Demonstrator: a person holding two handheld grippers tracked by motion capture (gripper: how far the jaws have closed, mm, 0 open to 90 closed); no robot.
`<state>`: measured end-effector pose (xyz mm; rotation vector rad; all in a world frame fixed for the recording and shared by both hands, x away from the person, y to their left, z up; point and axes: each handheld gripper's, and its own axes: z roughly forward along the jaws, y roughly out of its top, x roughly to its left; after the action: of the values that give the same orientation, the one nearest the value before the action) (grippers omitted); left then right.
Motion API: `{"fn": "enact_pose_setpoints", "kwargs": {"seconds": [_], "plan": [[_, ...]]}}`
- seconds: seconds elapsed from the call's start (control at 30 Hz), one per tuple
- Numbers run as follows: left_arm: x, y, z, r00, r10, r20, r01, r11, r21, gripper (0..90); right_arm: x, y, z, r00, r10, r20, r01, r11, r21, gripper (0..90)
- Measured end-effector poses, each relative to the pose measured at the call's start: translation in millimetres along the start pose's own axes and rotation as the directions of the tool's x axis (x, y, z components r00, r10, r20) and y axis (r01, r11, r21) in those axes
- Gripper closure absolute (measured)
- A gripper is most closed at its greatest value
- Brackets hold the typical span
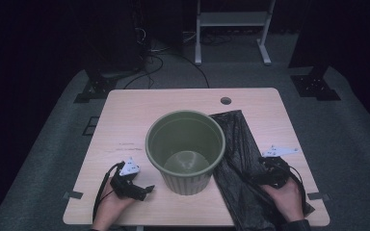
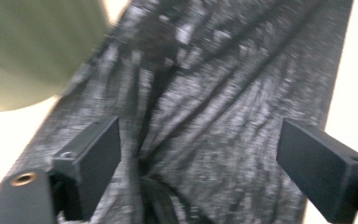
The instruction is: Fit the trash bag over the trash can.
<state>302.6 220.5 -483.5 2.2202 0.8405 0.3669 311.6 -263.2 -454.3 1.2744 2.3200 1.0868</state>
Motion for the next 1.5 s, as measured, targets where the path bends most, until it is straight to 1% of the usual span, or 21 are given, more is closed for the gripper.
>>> {"fn": "enact_pose_setpoints", "kwargs": {"seconds": [0.13,0.2,0.3,0.47,0.5,0.57,0.6,0.63,0.7,0.8,0.83,0.87,0.93,1.0,1.13,1.2,1.27,1.3,1.37,1.43,1.5], "plan": [[0.0,0.0,0.0,1.0000,0.000,0.000,0.000,1.0000,0.000,0.0,-8.0,-0.2,9.4,0.9986,0.006,0.053,-0.008,0.999,0.032,10.0],[0.0,0.0,0.0,1.0000,0.001,0.000,-0.001,1.0000,0.000,0.0,-12.3,-0.8,13.1,0.9973,0.018,0.071,-0.021,0.999,0.043,10.0],[0.0,0.0,0.0,1.0000,0.000,0.000,0.000,1.0000,0.000,0.0,-19.1,-3.0,17.9,0.9962,0.032,0.081,-0.037,0.998,0.060,10.0],[0.0,0.0,0.0,1.0000,0.000,0.001,0.000,1.0000,0.000,0.0,-25.4,-6.4,21.9,0.9938,0.061,0.093,-0.069,0.995,0.079,10.5],[0.0,0.0,0.0,1.0000,0.000,0.001,0.000,1.0000,0.000,0.0,-25.4,-6.9,21.6,0.9931,0.054,0.104,-0.062,0.995,0.075,13.3],[0.0,0.0,0.0,1.0000,0.000,0.001,0.000,1.0000,0.000,0.0,-25.4,-6.8,21.1,0.9925,0.053,0.110,-0.062,0.995,0.077,15.3],[0.0,0.0,0.0,1.0000,0.000,0.001,0.000,1.0000,0.000,0.0,-24.4,-6.9,20.9,0.9912,0.042,0.126,-0.053,0.995,0.081,18.4],[0.0,0.0,0.0,1.0000,0.000,0.001,0.000,1.0000,0.000,0.0,-22.6,-6.9,20.7,0.9894,0.015,0.145,-0.028,0.996,0.087,24.2],[0.0,0.0,0.0,1.0000,0.000,0.001,0.000,1.0000,0.000,0.0,-19.8,-6.9,19.8,0.9902,-0.002,0.139,-0.010,0.996,0.084,32.5],[0.0,0.0,0.1,1.0000,0.000,0.001,0.000,1.0000,0.000,0.0,-16.8,-7.8,18.9,0.9925,-0.012,0.122,0.005,0.998,0.062,47.8],[0.0,0.0,0.1,1.0000,0.000,0.001,0.000,1.0000,0.000,0.0,-16.5,-8.2,18.5,0.9930,-0.016,0.117,0.010,0.998,0.055,56.7],[0.0,0.0,0.1,1.0000,0.001,0.001,-0.001,1.0000,0.000,0.0,-16.4,-8.1,17.9,0.9936,-0.019,0.111,0.013,0.998,0.054,63.4],[0.1,0.0,0.1,1.0000,0.001,0.001,-0.001,1.0000,0.000,0.0,-16.9,-8.6,17.0,0.9953,-0.023,0.094,0.018,0.999,0.052,81.4],[0.1,0.0,0.1,1.0000,0.001,0.000,-0.001,1.0000,0.000,0.0,-18.8,-9.2,16.6,0.9975,-0.011,0.070,0.007,0.999,0.044,87.5],[0.4,0.1,0.2,1.0000,0.003,0.002,-0.003,1.0000,-0.001,0.0,-17.8,-5.3,6.7,0.9998,0.000,0.021,0.000,1.000,-0.028,89.0],[0.3,0.2,0.2,1.0000,0.003,0.002,-0.003,1.0000,0.000,0.0,-16.4,-3.0,4.3,0.9999,0.002,-0.013,-0.003,0.999,-0.046,87.6],[0.3,0.2,0.2,1.0000,0.003,0.001,-0.003,1.0000,0.000,0.0,-16.0,-1.7,5.9,0.9976,0.025,-0.064,-0.029,0.998,-0.062,81.8],[0.3,0.1,0.2,1.0000,0.003,0.002,-0.003,1.0000,0.000,0.0,-15.2,-1.1,8.5,0.9950,0.030,-0.095,-0.036,0.997,-0.061,76.0],[0.3,0.2,0.2,1.0000,0.003,0.002,-0.003,1.0000,0.000,0.0,-13.7,-0.2,12.7,0.9913,0.035,-0.127,-0.043,0.998,-0.056,70.1],[0.3,0.2,0.2,1.0000,0.003,0.002,-0.003,1.0000,-0.001,0.0,-11.3,1.1,16.0,0.9840,0.048,-0.171,-0.059,0.997,-0.059,57.9],[0.3,0.2,0.2,1.0000,0.003,0.002,-0.003,1.0000,0.000,0.0,-8.5,2.9,19.6,0.9782,0.061,-0.199,-0.072,0.996,-0.053,45.4]]}}
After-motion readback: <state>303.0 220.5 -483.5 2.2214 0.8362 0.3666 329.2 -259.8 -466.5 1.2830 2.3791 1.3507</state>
